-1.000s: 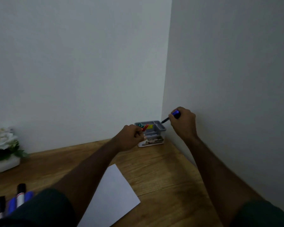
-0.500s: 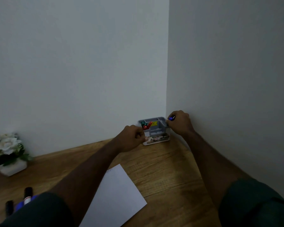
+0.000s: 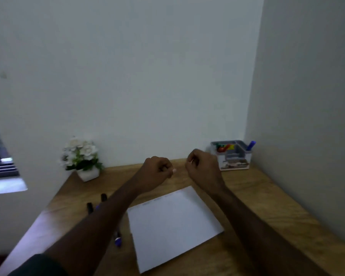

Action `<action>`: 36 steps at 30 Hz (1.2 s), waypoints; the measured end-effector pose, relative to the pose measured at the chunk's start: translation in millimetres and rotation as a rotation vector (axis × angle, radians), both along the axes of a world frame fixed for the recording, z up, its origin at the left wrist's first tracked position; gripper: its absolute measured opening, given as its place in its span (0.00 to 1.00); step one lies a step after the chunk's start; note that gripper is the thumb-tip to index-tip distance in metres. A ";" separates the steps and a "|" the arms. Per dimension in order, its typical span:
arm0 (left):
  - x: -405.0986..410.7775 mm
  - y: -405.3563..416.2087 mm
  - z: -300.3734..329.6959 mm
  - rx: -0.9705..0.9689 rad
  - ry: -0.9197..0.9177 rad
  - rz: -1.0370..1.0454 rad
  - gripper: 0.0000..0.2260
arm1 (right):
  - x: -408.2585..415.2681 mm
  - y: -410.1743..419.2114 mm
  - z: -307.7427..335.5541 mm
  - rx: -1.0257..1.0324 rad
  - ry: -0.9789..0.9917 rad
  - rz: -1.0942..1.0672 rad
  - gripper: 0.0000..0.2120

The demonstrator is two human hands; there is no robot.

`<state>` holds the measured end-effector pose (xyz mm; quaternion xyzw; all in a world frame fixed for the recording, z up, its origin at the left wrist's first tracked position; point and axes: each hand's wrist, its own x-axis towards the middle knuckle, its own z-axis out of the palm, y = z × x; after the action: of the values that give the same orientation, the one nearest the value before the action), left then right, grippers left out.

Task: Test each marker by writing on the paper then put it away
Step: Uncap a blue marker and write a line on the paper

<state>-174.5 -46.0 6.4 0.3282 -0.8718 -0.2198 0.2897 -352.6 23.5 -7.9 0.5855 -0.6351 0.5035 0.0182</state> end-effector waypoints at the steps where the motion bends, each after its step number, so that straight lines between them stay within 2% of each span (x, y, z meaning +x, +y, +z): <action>1: 21.1 -0.3 -3.1 -0.005 0.009 0.033 0.06 | 20.9 -1.5 -4.0 0.018 0.011 0.051 0.05; 8: 158.6 3.9 -28.7 -0.013 0.038 0.224 0.09 | 147.5 -9.1 -27.6 0.248 0.191 0.376 0.02; 13: 207.8 7.8 -52.2 -0.014 0.111 0.369 0.03 | 193.2 -14.0 -33.5 0.494 0.263 0.302 0.05; 19: 194.1 3.6 -69.7 0.038 0.141 0.315 0.01 | 209.2 -20.5 -51.2 0.519 0.330 0.199 0.09; 22: 189.0 -7.0 -80.7 0.010 0.138 0.348 0.08 | 212.2 -23.7 -54.8 0.560 0.376 0.193 0.12; 24: 187.4 -9.3 -82.1 -0.031 0.091 0.350 0.08 | 214.4 -26.6 -51.9 0.565 0.386 0.198 0.11; 27: 188.2 -9.6 -78.9 -0.044 0.125 0.336 0.06 | 211.2 -26.7 -39.5 0.507 0.271 0.192 0.15; 31: 187.1 -8.9 -73.6 -0.089 0.279 0.336 0.10 | 192.9 -21.4 -18.8 0.369 0.087 0.249 0.09; 36: 174.1 2.8 -61.8 -0.124 0.372 0.137 0.13 | 186.2 -21.0 -24.3 0.286 -0.032 0.395 0.12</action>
<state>-0.3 -43.2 -55.4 0.3222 -0.7906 -0.2024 0.4798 -166.4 2.5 -32.2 0.6869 -0.5732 0.4115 -0.1740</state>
